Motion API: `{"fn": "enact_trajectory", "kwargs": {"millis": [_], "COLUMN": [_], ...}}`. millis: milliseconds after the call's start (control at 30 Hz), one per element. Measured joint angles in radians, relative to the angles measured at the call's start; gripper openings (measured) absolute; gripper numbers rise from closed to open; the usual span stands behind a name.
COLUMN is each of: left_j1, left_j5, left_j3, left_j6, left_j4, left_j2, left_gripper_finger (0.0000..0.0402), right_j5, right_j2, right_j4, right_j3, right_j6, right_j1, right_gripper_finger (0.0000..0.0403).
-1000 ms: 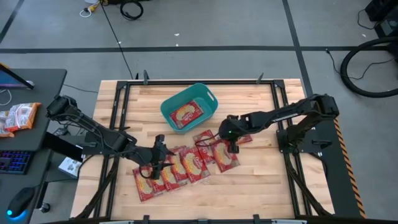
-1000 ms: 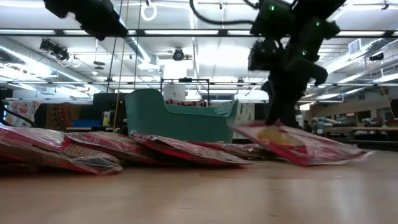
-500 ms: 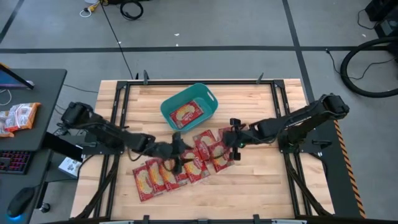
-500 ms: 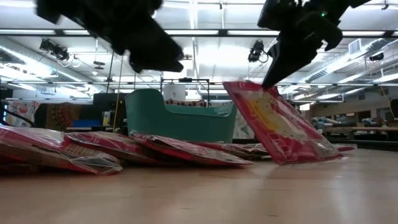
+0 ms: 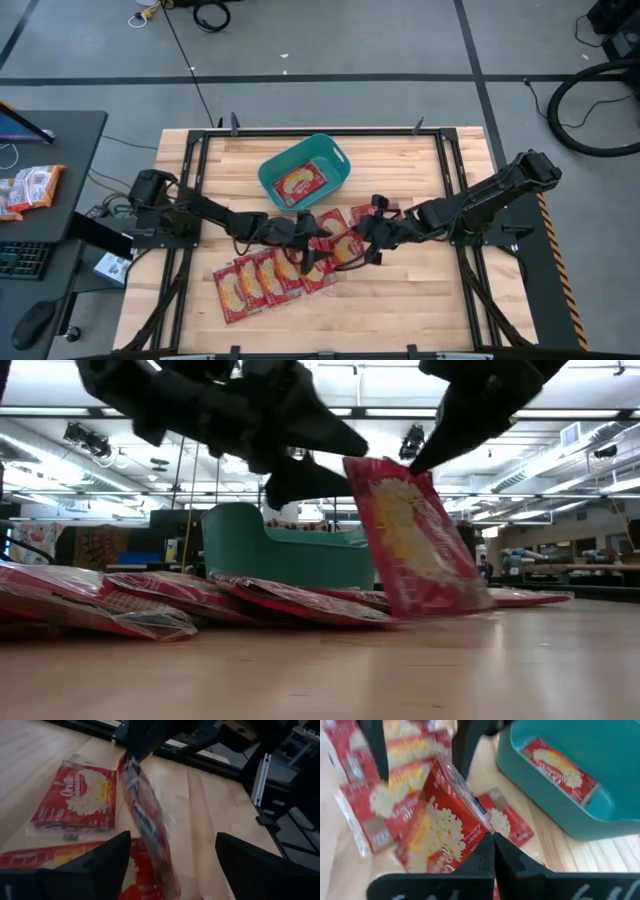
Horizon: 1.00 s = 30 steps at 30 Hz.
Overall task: Sort popcorn bags into baskets
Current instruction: Put the red popcorn bag into the green bin
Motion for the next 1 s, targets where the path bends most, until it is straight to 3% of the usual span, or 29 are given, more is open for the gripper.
{"fn": "enact_trajectory", "kwargs": {"millis": [133, 233, 400, 600, 867, 1000], "left_j1": [0.01, 0.021, 0.038, 0.067, 0.111, 0.135], "left_j5": [0.001, -0.001, 0.006, 0.104, 0.231, 0.289], "left_j3": [0.06, 0.094, 0.105, 0.105, 0.108, 0.173], "left_j6": [0.029, 0.053, 0.075, 0.074, 0.071, 0.132], "left_j4": [-0.041, -0.123, -0.167, -0.173, -0.253, -0.486], "left_j2": [0.034, 0.037, 0.038, 0.038, -0.06, -0.177], "left_gripper_finger": [0.0286, 0.0255, 0.0153, 0.0025, 0.0038, 0.003], "right_j5": [0.0, 0.025, 0.042, 0.027, -0.009, 0.006], "right_j2": [0.0, 0.0, 0.0, 0.0, -0.13, -0.233], "right_j4": [0.057, 0.063, 0.079, 0.089, 0.082, 0.049], "right_j3": [0.001, 0.002, 0.002, 0.002, 0.002, 0.002], "right_j6": [0.032, 0.058, 0.082, 0.081, 0.029, -0.01], "right_j1": [0.001, 0.012, 0.033, 0.062, 0.094, 0.122], "right_gripper_finger": [0.0, 0.0, 0.0001, 0.0019, 0.0081, 0.0102]}}
